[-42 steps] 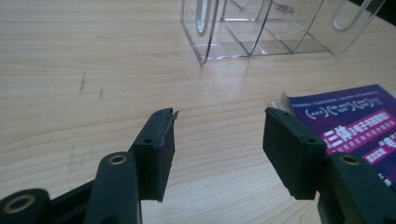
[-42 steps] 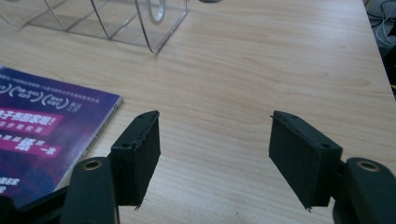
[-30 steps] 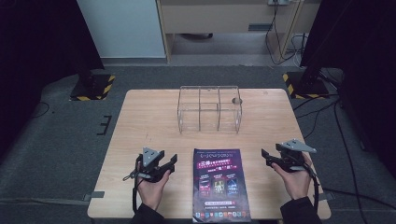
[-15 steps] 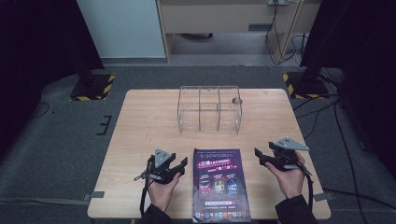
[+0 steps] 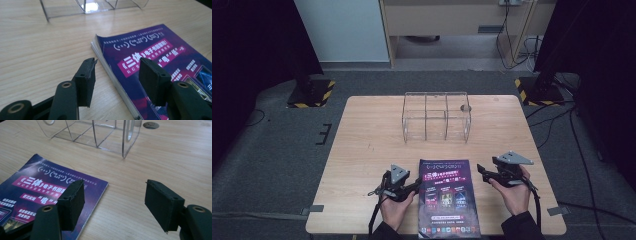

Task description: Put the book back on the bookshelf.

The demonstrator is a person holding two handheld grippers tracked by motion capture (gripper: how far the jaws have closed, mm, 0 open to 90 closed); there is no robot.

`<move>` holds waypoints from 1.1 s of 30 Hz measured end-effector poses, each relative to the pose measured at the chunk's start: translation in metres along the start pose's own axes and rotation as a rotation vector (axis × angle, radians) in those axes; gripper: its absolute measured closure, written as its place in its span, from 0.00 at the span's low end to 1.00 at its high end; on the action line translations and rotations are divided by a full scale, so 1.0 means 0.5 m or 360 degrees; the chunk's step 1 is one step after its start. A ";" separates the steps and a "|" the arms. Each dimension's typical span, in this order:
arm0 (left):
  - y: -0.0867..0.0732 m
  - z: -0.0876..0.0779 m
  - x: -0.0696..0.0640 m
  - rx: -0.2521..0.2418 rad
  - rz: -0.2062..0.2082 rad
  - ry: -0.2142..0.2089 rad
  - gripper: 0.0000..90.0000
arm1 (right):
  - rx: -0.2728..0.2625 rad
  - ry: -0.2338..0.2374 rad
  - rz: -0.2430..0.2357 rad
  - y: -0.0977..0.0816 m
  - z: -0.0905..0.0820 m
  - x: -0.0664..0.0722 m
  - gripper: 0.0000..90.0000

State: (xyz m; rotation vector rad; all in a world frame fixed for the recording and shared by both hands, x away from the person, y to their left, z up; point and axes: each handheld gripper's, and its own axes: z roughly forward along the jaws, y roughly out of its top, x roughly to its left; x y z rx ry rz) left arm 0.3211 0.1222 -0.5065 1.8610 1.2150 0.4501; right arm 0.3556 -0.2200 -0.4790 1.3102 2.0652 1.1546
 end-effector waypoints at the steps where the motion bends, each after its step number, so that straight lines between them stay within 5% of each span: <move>1: -0.002 0.003 -0.002 0.0004 0.0003 -0.0002 0.52 | 0.0012 0.0004 0.0001 -0.002 0.001 0.001 0.36; 33: -0.025 0.052 -0.023 0.0116 -0.0031 -0.0062 0.54 | 0.0161 0.0125 -0.0008 -0.057 0.052 0.053 0.37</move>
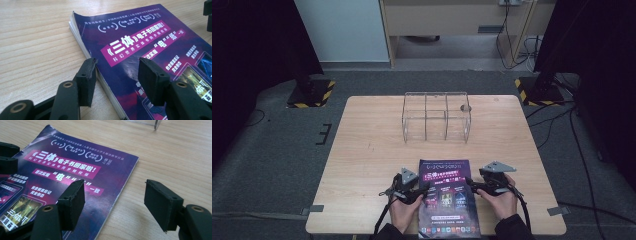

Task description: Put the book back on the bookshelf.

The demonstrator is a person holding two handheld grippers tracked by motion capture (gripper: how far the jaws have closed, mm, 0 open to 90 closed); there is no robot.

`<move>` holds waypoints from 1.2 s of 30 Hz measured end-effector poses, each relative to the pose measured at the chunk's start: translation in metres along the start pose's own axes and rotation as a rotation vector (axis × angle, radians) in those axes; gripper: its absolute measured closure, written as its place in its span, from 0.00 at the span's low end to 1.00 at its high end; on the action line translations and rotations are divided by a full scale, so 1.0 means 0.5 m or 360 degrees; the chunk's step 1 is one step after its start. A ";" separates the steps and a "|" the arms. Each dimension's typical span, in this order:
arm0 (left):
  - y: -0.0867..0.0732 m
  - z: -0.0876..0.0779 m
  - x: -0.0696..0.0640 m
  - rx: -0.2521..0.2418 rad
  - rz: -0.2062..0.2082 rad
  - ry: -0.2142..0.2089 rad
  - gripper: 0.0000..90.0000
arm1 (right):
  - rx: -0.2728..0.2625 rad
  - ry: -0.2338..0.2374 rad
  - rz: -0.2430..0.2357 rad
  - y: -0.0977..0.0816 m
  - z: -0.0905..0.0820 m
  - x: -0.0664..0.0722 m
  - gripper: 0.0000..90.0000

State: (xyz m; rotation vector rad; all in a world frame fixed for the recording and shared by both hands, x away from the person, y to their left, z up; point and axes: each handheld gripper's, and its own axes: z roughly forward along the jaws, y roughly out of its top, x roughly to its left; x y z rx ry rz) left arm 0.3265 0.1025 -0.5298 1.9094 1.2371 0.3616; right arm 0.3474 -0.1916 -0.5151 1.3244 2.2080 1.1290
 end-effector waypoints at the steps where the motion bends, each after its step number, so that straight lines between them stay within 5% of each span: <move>1: 0.000 0.001 0.000 0.0004 0.0000 0.0001 0.53 | 0.0005 0.0003 0.0007 -0.001 0.001 0.002 0.37; 27: -0.003 0.014 -0.009 -0.0015 -0.0039 0.0023 0.42 | 0.0073 0.0074 0.0053 -0.018 0.026 0.021 0.37; 36: 0.002 0.021 -0.017 0.0007 0.0019 0.0064 0.37 | 0.0083 0.0074 0.0030 -0.021 0.032 0.025 0.37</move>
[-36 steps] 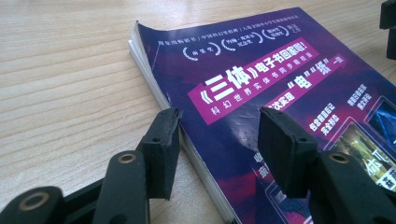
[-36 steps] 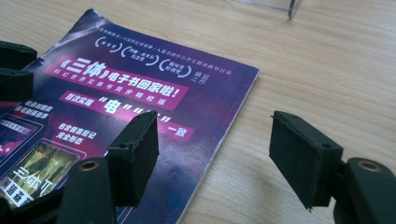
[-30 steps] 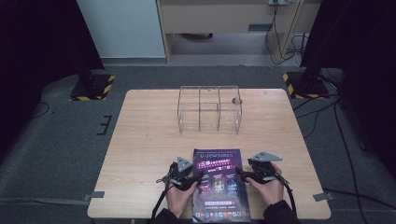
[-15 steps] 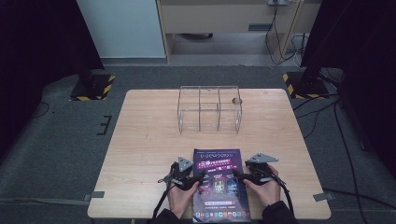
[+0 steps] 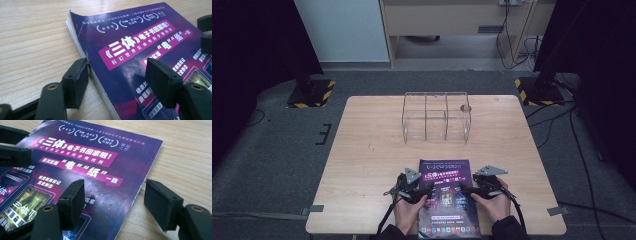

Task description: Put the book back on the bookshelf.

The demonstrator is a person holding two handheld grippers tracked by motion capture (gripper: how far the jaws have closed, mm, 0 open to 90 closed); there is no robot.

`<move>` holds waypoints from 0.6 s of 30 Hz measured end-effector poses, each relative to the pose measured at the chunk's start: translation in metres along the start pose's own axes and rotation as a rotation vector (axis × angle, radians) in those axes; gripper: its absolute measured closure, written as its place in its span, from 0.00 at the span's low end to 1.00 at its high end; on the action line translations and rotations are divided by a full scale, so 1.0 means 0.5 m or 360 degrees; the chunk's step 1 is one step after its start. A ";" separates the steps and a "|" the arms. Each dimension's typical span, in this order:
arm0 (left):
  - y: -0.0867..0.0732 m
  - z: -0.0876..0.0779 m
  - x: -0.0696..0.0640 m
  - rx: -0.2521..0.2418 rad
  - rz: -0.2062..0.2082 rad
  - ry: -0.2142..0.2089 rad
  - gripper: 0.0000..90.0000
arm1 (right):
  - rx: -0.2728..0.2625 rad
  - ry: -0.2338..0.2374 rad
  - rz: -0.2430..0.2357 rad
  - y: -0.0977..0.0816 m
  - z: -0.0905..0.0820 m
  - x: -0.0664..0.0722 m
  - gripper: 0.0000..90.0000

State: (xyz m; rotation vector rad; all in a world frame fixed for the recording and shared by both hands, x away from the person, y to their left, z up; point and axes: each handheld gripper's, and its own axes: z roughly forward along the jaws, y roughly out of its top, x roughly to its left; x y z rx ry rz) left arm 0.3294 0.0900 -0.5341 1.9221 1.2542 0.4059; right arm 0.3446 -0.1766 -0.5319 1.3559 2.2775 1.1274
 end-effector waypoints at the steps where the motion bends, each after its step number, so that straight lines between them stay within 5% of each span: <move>1: 0.000 0.000 0.001 -0.0002 -0.0005 -0.0003 0.37 | -0.0005 -0.0001 -0.0002 0.000 0.000 0.000 0.37; 8: -0.002 -0.003 0.011 -0.0038 -0.0114 -0.0010 0.50 | -0.0046 -0.0008 0.0001 -0.005 0.004 0.007 0.38; 18: -0.006 -0.006 0.028 -0.0081 -0.0290 -0.0113 0.51 | -0.0108 0.0002 0.0101 -0.013 0.001 0.001 0.43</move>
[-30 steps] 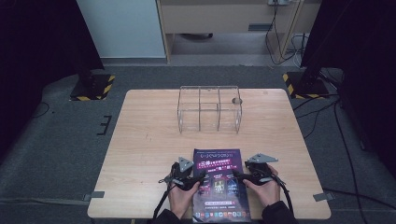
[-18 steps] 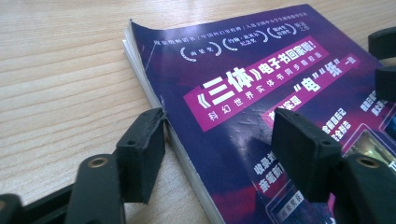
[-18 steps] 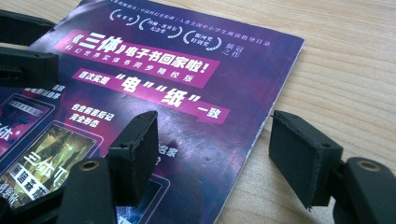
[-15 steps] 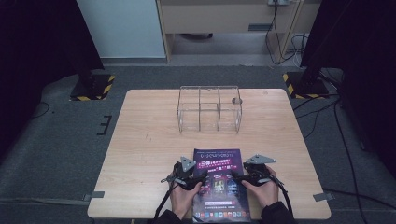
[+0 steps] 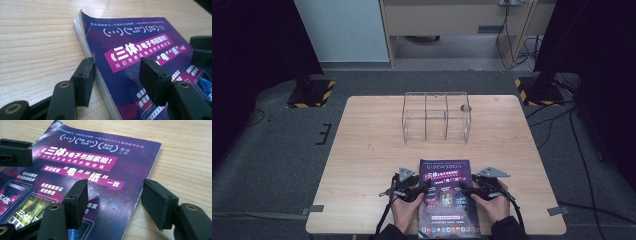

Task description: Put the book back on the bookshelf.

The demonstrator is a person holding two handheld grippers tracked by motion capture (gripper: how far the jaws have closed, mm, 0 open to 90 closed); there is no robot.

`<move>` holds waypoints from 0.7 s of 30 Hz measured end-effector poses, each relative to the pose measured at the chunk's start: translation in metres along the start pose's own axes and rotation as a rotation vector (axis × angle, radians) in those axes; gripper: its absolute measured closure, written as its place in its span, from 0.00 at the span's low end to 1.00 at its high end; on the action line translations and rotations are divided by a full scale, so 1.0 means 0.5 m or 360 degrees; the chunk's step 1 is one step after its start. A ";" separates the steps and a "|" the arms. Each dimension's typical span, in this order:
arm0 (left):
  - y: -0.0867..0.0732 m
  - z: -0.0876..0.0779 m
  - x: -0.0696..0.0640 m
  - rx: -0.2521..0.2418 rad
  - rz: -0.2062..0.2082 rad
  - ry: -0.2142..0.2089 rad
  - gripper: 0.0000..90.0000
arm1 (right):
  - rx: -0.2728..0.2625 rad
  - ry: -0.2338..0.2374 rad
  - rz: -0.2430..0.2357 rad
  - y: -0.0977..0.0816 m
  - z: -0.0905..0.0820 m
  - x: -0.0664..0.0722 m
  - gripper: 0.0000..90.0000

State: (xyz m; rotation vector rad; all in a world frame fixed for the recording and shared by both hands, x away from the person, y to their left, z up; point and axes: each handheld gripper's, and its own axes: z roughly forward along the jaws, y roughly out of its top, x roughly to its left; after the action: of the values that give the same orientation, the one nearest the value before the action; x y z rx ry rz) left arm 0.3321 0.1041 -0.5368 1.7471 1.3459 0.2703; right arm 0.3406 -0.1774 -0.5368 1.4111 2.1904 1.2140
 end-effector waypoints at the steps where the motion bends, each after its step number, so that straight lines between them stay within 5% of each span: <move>1: 0.000 0.000 0.001 -0.0003 -0.0003 -0.0003 0.51 | -0.0004 0.0005 0.0002 0.000 0.000 -0.001 0.43; 12: -0.002 -0.011 0.006 -0.0087 -0.0060 -0.0079 0.51 | -0.0022 0.0031 0.0063 -0.001 -0.001 -0.006 0.43; 21: 0.004 -0.026 -0.004 -0.0181 -0.0071 -0.0251 0.51 | -0.0030 0.0050 0.0089 -0.001 -0.001 -0.009 0.43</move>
State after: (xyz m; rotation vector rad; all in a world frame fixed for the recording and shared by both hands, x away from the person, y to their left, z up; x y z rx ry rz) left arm 0.3245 0.1091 -0.5269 1.6074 1.2304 0.1770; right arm 0.3422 -0.1817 -0.5379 1.4645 2.1682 1.2803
